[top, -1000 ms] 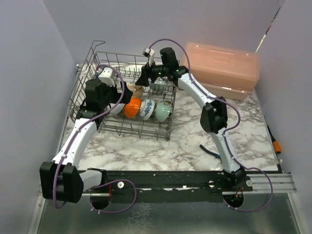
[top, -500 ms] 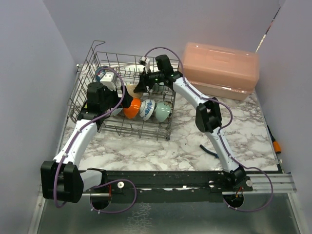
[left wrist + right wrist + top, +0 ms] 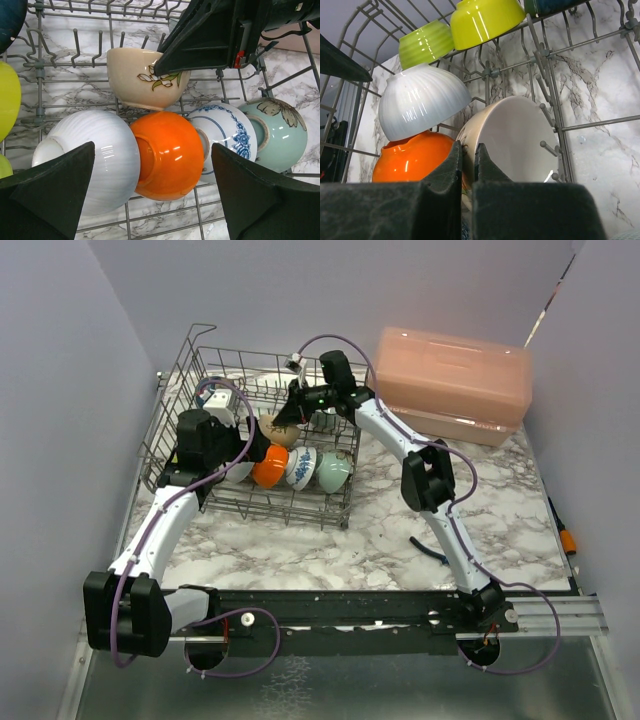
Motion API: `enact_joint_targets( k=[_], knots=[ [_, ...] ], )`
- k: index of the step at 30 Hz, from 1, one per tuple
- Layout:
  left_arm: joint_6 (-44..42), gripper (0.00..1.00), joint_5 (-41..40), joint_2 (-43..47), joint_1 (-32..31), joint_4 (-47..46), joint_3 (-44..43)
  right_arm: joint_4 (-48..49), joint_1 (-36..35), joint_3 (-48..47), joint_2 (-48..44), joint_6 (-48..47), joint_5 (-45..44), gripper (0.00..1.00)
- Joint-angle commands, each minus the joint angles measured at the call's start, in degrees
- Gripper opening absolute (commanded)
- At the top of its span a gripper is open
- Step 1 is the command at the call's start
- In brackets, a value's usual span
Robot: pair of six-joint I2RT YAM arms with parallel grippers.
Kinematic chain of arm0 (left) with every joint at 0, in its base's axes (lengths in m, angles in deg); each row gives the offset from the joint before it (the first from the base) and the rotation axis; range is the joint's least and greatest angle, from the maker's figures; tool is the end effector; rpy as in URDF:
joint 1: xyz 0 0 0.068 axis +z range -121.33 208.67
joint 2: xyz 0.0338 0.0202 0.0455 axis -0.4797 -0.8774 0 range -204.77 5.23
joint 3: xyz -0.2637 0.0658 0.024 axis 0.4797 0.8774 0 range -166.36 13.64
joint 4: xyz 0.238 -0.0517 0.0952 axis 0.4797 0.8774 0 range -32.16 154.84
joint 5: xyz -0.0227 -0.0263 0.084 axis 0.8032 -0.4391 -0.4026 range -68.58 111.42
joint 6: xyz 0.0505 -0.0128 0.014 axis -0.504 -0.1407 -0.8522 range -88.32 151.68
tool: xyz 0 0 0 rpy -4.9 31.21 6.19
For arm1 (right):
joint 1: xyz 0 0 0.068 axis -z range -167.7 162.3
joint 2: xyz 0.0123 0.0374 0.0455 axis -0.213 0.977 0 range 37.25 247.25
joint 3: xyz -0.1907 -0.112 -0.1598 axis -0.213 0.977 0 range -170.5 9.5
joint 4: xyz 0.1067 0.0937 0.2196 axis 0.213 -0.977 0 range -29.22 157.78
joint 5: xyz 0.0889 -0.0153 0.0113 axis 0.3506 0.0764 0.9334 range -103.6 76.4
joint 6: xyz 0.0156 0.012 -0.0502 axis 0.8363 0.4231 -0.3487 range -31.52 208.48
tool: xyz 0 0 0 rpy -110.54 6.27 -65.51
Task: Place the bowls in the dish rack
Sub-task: Pick up the bowl from the dish rack, then place the bowl in the dish rack.
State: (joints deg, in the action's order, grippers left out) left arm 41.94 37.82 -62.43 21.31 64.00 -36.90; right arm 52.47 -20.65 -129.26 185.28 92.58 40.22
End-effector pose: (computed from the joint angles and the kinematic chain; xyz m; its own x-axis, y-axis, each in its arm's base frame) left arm 0.2672 -0.0446 0.3002 -0.4533 -0.1139 -0.8841 0.3043 0.9125 -0.2735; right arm 0.4726 0.3407 0.2336 -0.4152 -0.2187 -0.8830 -0.9097 0.1119 0.4000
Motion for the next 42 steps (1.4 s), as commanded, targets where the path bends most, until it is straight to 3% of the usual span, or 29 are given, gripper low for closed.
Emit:
enact_joint_targets(
  k=[1,12,21,31,36,42],
  knots=[
    [-0.5,0.99,-1.46,1.64,0.52,0.26,0.67,2.5,-1.17,1.59,-4.48,2.04,1.99,0.0],
    [-0.2,0.99,-2.93,2.39,0.79,0.21,0.28,10.95,-0.32,10.74,-18.23,7.65,-0.92,0.0],
    [-0.16,0.99,-6.66,5.28,0.97,-0.12,-0.29,11.59,-0.19,17.02,-25.46,12.95,3.37,0.0],
    [-1.14,0.99,-12.05,12.0,0.95,-2.35,0.22,14.8,-1.08,31.1,-33.2,22.98,10.26,0.0],
    [-1.54,0.99,-8.22,12.05,1.01,-2.37,-0.44,14.81,-3.9,36.94,-36.15,25.47,12.49,0.0],
    [-1.25,0.94,1.28,11.58,0.94,-2.37,0.0,22.77,-6.31,46.47,-38.56,33.21,12.83,0.0]
  ],
)
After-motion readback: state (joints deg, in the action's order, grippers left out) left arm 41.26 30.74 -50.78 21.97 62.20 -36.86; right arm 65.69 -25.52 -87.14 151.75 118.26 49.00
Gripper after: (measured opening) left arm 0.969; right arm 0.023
